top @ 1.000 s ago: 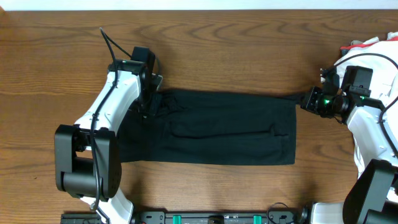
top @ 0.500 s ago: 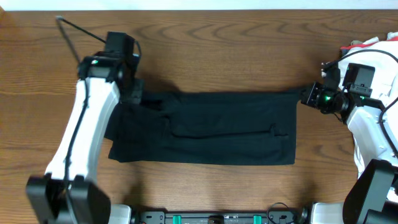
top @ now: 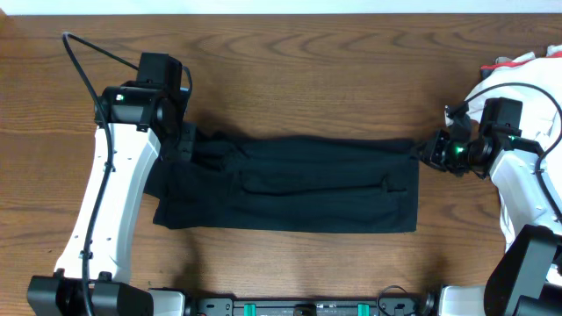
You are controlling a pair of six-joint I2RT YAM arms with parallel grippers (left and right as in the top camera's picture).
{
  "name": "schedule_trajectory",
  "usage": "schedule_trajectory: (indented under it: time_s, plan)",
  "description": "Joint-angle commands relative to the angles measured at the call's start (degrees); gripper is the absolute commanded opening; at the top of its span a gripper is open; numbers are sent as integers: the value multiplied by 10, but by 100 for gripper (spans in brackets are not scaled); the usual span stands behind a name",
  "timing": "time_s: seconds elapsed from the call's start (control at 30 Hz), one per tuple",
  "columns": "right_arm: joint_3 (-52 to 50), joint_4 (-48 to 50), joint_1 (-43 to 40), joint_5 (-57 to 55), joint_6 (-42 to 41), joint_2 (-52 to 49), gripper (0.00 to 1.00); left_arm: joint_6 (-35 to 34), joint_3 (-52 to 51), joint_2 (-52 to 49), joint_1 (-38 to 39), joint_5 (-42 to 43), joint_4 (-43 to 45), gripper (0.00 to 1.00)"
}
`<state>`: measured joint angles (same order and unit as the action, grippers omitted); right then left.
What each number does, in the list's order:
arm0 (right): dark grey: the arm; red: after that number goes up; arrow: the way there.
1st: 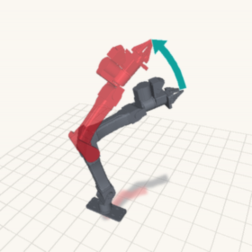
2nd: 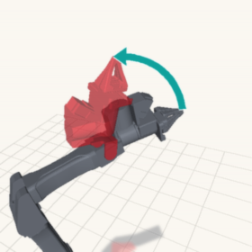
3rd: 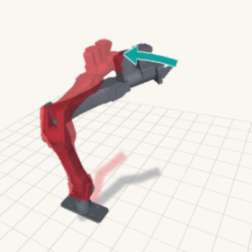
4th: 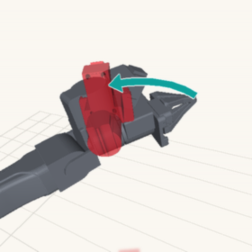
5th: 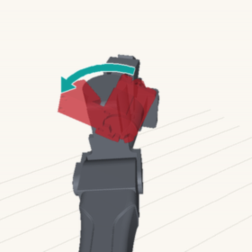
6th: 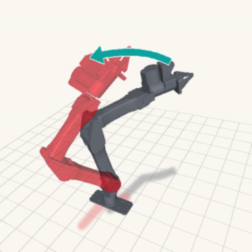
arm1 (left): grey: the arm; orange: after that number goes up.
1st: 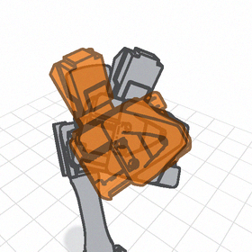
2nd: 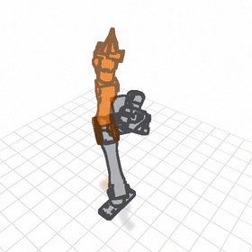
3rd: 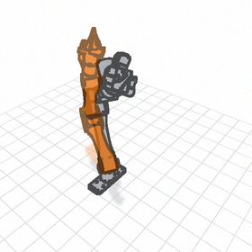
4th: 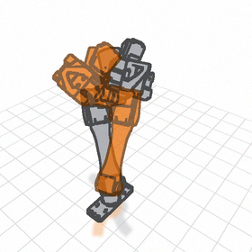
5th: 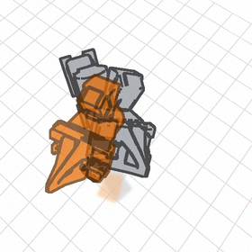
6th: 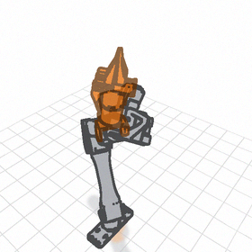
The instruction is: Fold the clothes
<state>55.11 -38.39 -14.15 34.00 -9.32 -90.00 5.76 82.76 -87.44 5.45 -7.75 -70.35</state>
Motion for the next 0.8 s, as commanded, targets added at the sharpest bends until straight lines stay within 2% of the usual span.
schedule_trajectory:
  time_s: [0.0,0.3,0.33,0.37,0.4,0.47,0.57,0.7,0.77]
  plan:
    - [4,-31,-5,-11,9,13,1,-7,7,2,-3,-9,-17,6]
    - [4,-120,-5,-66,9,13,2,-7,7,2,-3,-9,-47,6]
    - [4,-125,-5,-71,9,13,9,-7,6,2,-3,-9,-47,6]
    - [4,-129,-5,-76,9,13,20,-7,6,2,-3,-9,-47,7]
    - [4,-133,-5,-84,9,13,27,-7,6,2,-3,-9,-47,10]
    - [4,-138,-5,-94,9,13,27,-7,6,2,-3,-9,-47,16]
    - [4,-144,-5,-107,9,13,29,-7,6,2,-3,-16,-52,17]
    - [4,-142,-5,-107,9,13,37,-8,6,2,-3,-26,-53,38]
    - [4,-140,-5,-107,9,13,47,-10,6,2,-3,-21,-47,44]
